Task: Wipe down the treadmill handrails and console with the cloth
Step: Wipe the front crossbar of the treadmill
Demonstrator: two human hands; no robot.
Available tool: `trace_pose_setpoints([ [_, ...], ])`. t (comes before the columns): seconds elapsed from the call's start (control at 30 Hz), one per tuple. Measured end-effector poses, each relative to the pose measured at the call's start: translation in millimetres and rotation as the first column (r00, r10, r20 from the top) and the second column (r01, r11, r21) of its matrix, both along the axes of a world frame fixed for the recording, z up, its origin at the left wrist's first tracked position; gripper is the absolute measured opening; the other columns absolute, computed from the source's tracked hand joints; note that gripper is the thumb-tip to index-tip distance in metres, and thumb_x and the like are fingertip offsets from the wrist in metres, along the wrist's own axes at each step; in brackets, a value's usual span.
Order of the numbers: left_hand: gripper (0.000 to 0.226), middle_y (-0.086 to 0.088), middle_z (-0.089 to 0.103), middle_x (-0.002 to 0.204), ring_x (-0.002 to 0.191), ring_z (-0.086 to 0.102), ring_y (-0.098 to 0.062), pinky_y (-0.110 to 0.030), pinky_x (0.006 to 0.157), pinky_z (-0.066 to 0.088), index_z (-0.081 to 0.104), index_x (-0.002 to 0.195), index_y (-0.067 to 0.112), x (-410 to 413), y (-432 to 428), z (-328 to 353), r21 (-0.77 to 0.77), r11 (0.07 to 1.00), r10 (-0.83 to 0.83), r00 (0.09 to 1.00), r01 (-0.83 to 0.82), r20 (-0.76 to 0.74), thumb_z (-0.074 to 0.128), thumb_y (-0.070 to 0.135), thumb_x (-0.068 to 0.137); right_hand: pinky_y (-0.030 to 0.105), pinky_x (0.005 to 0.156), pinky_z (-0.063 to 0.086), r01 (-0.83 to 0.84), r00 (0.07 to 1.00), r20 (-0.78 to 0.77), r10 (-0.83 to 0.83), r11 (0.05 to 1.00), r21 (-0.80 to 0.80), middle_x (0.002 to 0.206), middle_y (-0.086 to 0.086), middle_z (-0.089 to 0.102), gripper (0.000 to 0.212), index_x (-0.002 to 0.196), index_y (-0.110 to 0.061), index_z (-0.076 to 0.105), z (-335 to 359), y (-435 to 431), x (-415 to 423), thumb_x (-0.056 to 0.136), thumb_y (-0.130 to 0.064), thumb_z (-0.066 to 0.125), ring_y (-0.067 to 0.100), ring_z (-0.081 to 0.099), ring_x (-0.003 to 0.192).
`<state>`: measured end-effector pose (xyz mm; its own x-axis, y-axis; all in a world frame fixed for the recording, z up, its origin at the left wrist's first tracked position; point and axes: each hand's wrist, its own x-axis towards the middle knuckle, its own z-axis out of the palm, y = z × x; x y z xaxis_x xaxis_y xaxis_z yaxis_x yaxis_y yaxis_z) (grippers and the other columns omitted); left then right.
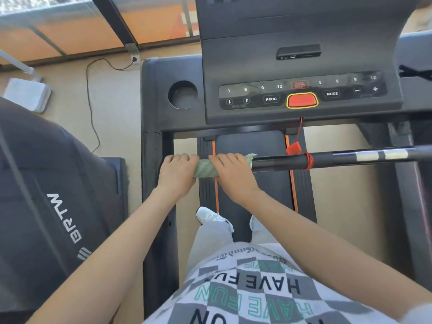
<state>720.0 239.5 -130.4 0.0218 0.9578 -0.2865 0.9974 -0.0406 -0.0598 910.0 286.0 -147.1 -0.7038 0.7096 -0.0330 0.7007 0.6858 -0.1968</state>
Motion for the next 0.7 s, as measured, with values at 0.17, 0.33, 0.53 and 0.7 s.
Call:
trace_pose_setpoints([
  [0.17,0.05,-0.011,0.069,0.094,0.086,0.064,-0.038,-0.045,0.081,0.05,0.065,0.113,0.009,22,2,-3,0.081,0.996,-0.039,0.98,0.023,0.197,0.087,0.024,0.07,0.039,0.102,0.042,0.073,0.987,-0.147,-0.067,0.997,0.033,0.123,0.002,0.063,0.054,0.133,-0.013,0.058,1,-2,29,0.081,-0.013,0.073,0.028,0.059,0.107],
  [0.33,0.046,0.0,0.069,0.127,0.111,0.062,-0.029,-0.044,0.096,0.048,0.065,0.132,0.017,62,4,-3,0.213,0.976,-0.078,0.852,-0.041,0.518,0.073,0.022,0.087,0.046,0.093,0.049,0.25,0.903,-0.371,-0.219,0.968,0.038,0.118,0.007,0.07,0.038,0.113,-0.008,0.073,9,-3,84,0.082,0.0,0.052,0.035,0.063,0.105],
  [0.53,0.021,0.008,0.074,0.099,0.085,0.061,-0.024,-0.034,0.071,0.052,0.077,0.101,0.021,107,7,-1,0.4,0.892,-0.061,0.822,-0.209,0.566,0.078,0.013,0.082,0.015,0.09,0.04,0.47,0.709,-0.427,-0.561,0.828,-0.306,0.105,0.005,0.069,0.026,0.102,-0.008,0.077,21,-18,128,0.08,0.006,0.072,0.026,0.06,0.099],
  [0.7,0.02,0.008,0.071,0.087,0.077,0.057,-0.025,-0.037,0.069,0.045,0.069,0.096,0.018,146,41,12,0.369,0.905,-0.051,0.809,-0.21,0.586,0.067,0.004,0.081,0.036,0.093,0.056,0.306,0.18,-0.038,-0.983,0.093,-0.948,0.11,-0.004,0.075,0.026,0.113,-0.022,0.074,30,-18,142,0.088,-0.016,0.074,0.015,0.069,0.102],
])
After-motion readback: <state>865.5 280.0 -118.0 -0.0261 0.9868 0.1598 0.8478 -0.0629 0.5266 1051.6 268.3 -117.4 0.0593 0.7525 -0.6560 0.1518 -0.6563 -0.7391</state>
